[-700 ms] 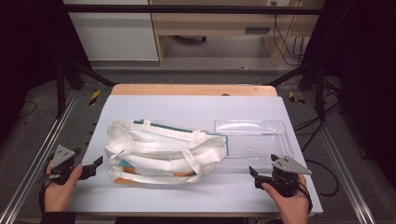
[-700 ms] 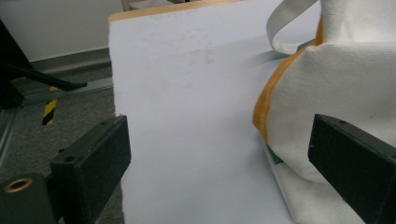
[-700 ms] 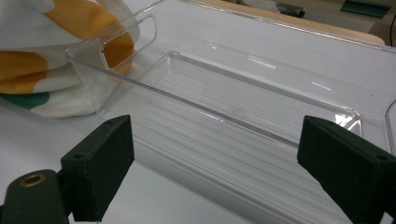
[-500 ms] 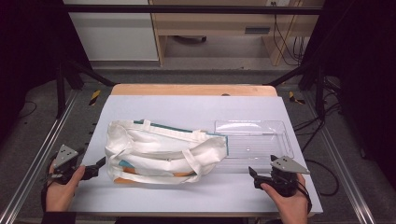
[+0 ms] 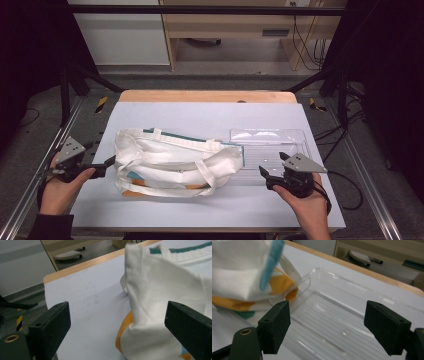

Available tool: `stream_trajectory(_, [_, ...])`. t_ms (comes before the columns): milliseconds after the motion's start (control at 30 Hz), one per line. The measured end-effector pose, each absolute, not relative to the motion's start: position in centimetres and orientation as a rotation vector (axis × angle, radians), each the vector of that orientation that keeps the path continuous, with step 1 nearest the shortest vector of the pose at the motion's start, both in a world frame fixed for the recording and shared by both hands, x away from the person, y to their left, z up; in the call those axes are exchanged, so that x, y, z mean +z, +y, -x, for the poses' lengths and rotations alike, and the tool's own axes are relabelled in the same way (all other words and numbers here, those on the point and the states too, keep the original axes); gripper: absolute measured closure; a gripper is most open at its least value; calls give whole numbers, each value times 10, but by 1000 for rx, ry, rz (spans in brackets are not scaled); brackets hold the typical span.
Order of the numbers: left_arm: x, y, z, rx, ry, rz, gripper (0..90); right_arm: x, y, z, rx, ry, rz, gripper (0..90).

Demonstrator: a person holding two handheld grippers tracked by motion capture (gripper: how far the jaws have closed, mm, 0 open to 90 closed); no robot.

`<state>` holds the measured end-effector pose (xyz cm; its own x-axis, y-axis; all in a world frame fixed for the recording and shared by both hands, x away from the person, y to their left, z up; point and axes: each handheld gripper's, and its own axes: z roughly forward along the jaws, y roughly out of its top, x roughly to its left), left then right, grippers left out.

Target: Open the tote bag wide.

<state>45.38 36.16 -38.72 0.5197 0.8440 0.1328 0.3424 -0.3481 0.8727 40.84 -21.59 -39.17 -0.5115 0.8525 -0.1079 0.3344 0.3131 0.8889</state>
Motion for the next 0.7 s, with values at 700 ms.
stream_trajectory(700, [-291, 301, -512, 777, 715, -2074, 133, -296, -102, -450, 1200, 2280, -662, 331])
